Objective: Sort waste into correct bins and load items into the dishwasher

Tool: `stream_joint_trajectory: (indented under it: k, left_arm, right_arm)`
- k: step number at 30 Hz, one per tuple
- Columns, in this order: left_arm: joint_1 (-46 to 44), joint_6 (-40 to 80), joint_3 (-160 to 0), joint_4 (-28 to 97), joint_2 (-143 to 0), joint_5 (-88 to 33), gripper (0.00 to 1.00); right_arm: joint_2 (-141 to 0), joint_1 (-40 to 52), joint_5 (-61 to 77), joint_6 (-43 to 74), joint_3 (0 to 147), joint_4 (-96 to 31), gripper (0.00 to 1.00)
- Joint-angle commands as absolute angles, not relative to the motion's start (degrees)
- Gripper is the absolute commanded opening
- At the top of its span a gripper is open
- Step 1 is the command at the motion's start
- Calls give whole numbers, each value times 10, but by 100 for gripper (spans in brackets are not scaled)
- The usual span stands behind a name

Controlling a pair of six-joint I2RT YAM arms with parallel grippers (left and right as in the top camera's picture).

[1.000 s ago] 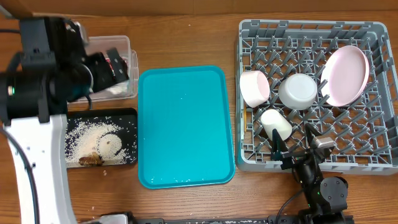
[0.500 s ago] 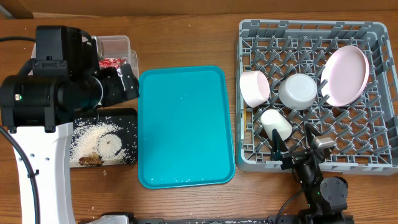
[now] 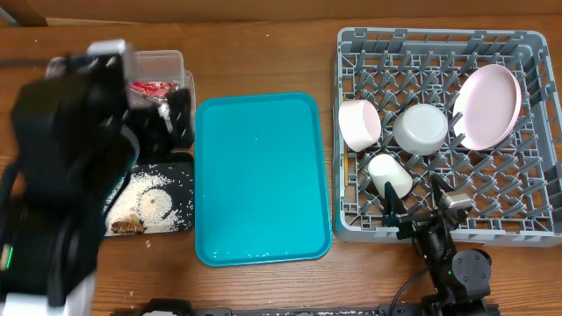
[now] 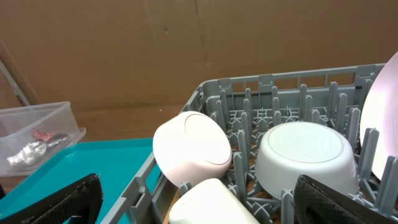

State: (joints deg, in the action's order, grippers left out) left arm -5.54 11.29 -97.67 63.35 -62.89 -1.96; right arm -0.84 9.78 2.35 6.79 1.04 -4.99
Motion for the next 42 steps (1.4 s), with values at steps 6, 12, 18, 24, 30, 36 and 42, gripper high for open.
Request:
stream_joint_trajectory:
  k: [6, 12, 18, 24, 30, 36, 42]
  left_arm:
    - [-41, 92, -759, 533, -409, 92, 100]
    - [-26, 94, -583, 382, -295, 92, 100]
    - [-25, 133, -383, 201, -197, 91, 100]
    - [-25, 204, -222, 121, -102, 92, 100]
    - [-25, 244, -112, 117, 1, 89, 100]
    - [-25, 335, -54, 107, -2, 90, 100]
    - [-26, 328, -15, 60, -10, 90, 100]
  right_arm:
    - [-4, 96, 20, 66, 5, -46, 100]
    - [-4, 96, 20, 66, 5, -46, 100]
    - [-4, 96, 20, 66, 5, -46, 100]
    - [-4, 96, 20, 66, 5, -46, 100]
    - [-4, 96, 20, 66, 5, -46, 100]
    - [-4, 96, 20, 66, 5, -46, 100]
    - [-4, 96, 20, 66, 5, -46, 100]
